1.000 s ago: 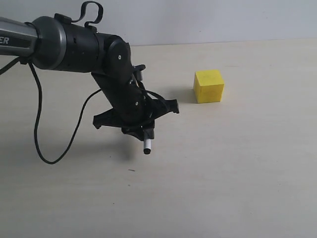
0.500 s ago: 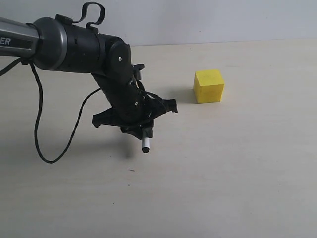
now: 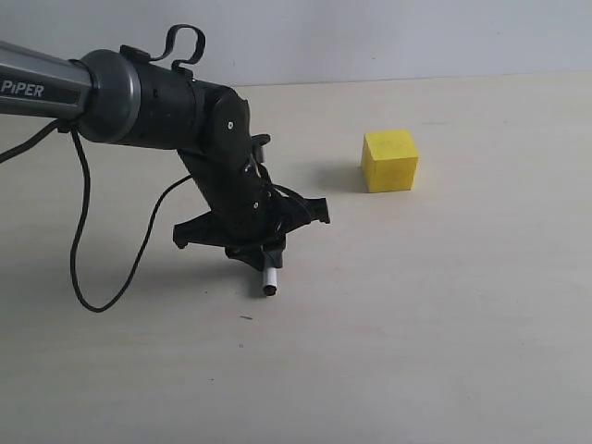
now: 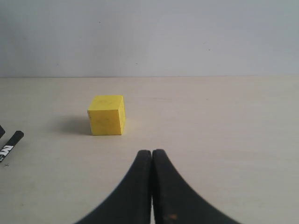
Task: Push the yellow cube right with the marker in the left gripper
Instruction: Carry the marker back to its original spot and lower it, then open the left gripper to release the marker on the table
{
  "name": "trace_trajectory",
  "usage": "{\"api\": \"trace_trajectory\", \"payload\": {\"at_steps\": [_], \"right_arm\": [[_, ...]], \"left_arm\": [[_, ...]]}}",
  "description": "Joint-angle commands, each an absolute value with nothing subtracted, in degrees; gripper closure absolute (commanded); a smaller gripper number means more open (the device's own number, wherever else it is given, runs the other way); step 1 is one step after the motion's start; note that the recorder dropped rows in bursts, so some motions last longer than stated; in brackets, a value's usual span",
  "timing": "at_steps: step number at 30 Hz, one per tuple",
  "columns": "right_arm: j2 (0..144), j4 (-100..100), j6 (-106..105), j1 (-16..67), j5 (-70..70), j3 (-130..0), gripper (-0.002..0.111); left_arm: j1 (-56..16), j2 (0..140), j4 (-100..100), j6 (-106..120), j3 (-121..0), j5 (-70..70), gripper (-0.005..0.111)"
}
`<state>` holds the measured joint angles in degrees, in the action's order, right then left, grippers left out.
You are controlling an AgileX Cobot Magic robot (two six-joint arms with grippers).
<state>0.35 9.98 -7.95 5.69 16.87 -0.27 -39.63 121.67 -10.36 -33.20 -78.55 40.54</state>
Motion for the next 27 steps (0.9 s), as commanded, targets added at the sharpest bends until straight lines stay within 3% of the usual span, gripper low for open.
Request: {"api": "trace_trajectory", "payload": {"at_steps": [1, 3, 5, 11, 15, 18, 21, 24, 26, 27], "right_arm": [[0.0, 10.08, -8.34, 5.35, 16.44, 0.0, 0.108], [0.0, 10.08, -8.34, 5.35, 16.44, 0.0, 0.108], [0.0, 10.08, -8.34, 5.35, 16.44, 0.0, 0.108], [0.0, 10.08, -8.34, 5.35, 16.44, 0.0, 0.108], [0.0, 10.08, -8.34, 5.35, 16.44, 0.0, 0.108], [0.0, 10.08, -8.34, 5.35, 16.44, 0.0, 0.108], [0.0, 10.08, -8.34, 5.35, 16.44, 0.0, 0.108], [0.0, 10.08, -8.34, 5.35, 16.44, 0.0, 0.108], [0.0, 10.08, -8.34, 5.35, 16.44, 0.0, 0.108], [0.0, 10.08, -8.34, 5.35, 16.44, 0.0, 0.108]], "left_arm": [[-39.97, 121.5, -10.02, -33.52, -78.85, 40.24, 0.107], [-39.97, 121.5, -10.02, -33.52, -78.85, 40.16, 0.105], [-39.97, 121.5, -10.02, -33.52, -78.85, 40.16, 0.096], [-39.97, 121.5, -10.02, -33.41, -78.85, 39.97, 0.056], [-39.97, 119.41, -10.12, -28.11, -78.85, 40.48, 0.047], [-39.97, 115.74, -11.84, -18.34, -79.42, 40.76, 0.048], [-39.97, 111.18, -16.81, -7.26, -79.42, 41.33, 0.057], [-39.97, 106.07, -19.82, -3.7, -77.97, 40.79, 0.08], [-39.97, 101.87, -21.06, -0.83, -75.62, 39.45, 0.102], [-39.97, 100.02, -21.91, 0.79, -74.1, 37.76, 0.106]]}}
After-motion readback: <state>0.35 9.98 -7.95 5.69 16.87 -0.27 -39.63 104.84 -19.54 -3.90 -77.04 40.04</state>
